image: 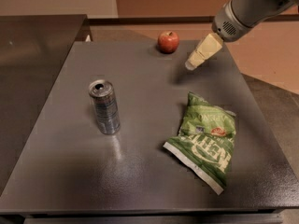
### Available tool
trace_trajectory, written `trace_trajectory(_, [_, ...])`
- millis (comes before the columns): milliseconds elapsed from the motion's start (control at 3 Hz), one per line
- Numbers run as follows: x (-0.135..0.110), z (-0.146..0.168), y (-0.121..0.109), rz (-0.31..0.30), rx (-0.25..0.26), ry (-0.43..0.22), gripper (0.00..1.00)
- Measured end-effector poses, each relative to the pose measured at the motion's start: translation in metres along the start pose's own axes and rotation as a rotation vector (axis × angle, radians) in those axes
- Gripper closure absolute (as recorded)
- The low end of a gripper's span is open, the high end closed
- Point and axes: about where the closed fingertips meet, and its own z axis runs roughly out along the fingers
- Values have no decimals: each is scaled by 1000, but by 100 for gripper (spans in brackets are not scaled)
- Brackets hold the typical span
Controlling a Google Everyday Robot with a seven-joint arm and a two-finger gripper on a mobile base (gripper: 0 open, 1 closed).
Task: Pick apple
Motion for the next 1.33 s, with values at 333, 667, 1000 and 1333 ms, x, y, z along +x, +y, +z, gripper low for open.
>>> trace_trajectory(333, [-18,28,-17,53,-2,-18,0])
trace_trajectory(667, [-35,54,-30,98,-8,-42,0])
trace_trajectory(1000, [-49,79,-38,117,-16,-67,0])
trace_trajectory(1333, [-63,99,-43,123,-24,-87,0])
